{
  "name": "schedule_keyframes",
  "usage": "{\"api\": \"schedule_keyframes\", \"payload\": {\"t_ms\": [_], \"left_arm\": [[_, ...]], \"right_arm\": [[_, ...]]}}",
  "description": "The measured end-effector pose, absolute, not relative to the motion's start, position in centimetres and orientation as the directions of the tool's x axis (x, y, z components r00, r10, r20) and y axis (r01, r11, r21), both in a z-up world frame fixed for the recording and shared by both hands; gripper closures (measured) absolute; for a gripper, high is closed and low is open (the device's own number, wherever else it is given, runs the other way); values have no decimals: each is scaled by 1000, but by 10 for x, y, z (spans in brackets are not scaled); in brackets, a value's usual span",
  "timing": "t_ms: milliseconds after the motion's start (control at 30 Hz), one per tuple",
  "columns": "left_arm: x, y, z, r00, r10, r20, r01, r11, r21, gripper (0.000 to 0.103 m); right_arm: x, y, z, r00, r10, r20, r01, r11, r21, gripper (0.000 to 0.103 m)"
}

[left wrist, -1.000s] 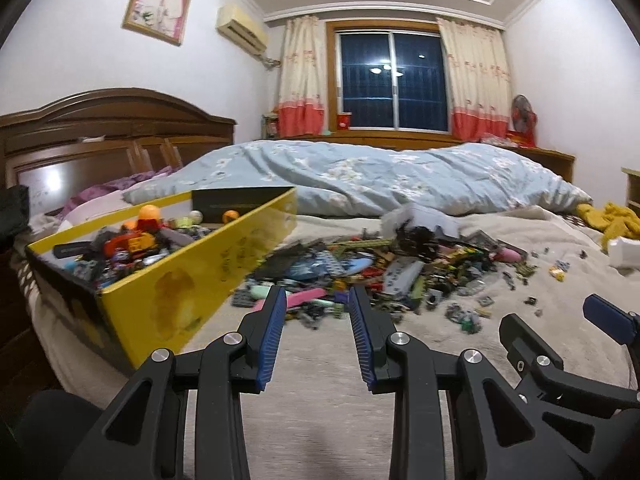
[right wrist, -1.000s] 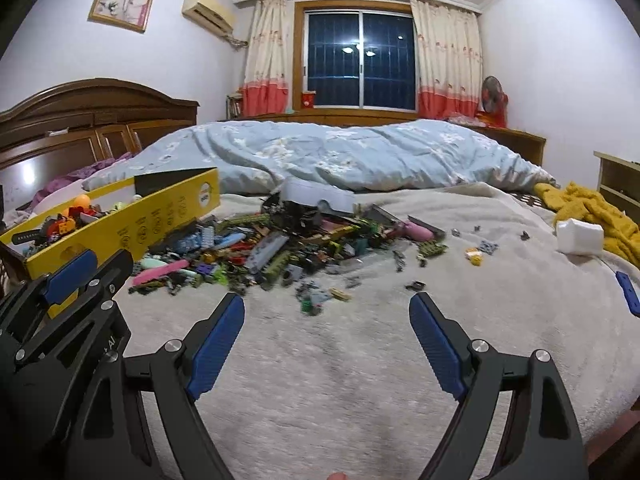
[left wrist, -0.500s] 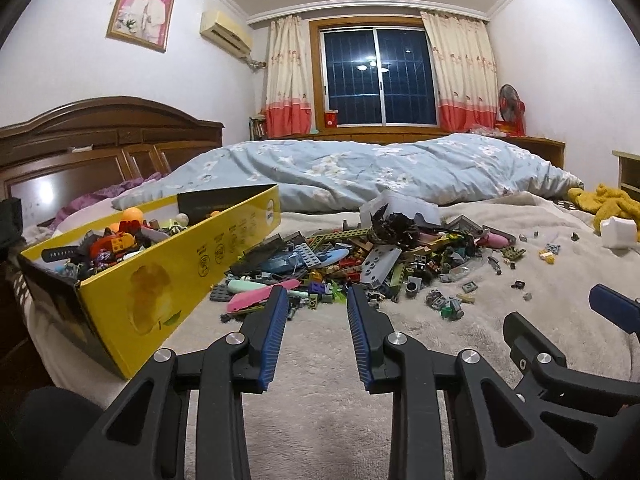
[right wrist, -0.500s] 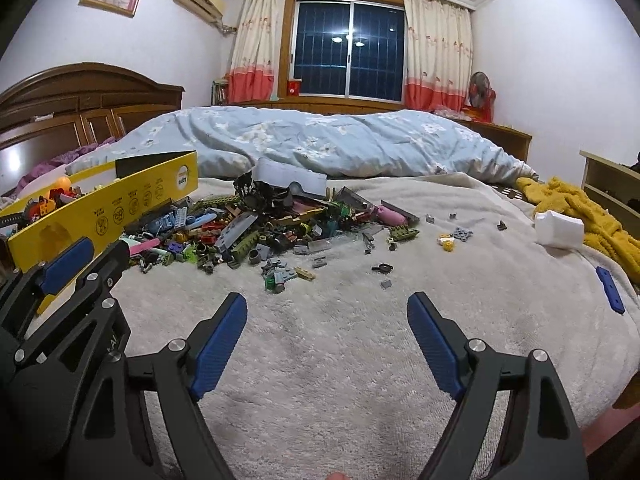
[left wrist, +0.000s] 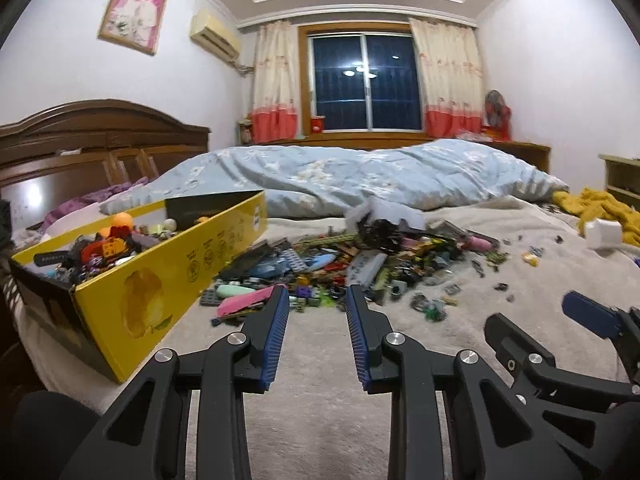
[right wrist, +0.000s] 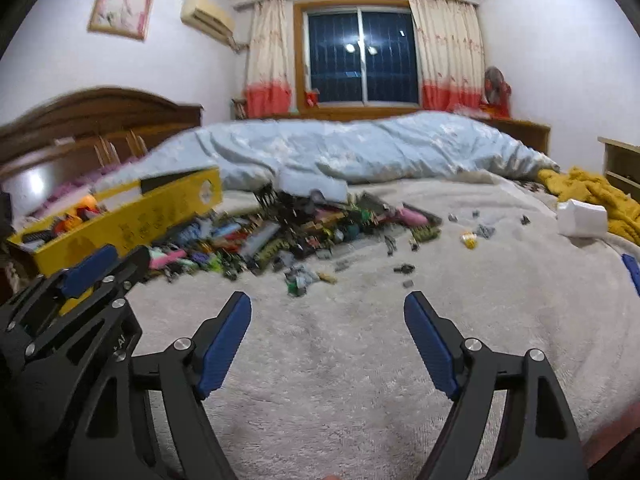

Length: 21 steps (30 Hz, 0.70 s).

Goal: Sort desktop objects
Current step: 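Move both open grippers back over the Lego pile, then close the right gripper on a small green-and-grey piece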

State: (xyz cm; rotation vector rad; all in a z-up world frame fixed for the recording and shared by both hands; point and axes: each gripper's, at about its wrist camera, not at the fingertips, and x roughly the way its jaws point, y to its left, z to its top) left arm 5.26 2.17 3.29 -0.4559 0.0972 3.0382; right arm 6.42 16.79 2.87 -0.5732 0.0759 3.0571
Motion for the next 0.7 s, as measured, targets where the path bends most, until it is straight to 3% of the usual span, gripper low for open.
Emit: {"api": "schedule_keyframes", "payload": {"t_ms": [133,367,533,600,667,700], "left_arm": [[48,36,23,-942,4,-336,-53,-989,138,75],[26,7,17,-868,129,-480,-70,-988,-138,77],[19,2,16,-852,212,-478,-114,-968,-225,77],[14,7,16,-849,226,-477,-134,-967,-219,77],[7,14,15,-836,259,-483,-176,-961,-212,74],[1,16,15,-818,298,-492,-210,-951,-225,74]], "right_arm": [[59,172,15,-919,-2,-394,-12,-999,32,22],[48,164,22,-901,-21,-433,14,-1000,20,26],[41,162,27,-887,-120,-446,86,-992,95,51],[40,157,27,-887,-128,-444,102,-991,82,66],[39,152,27,-885,-145,-442,128,-989,69,92],[38,153,27,-884,-159,-439,139,-987,78,92]]}}
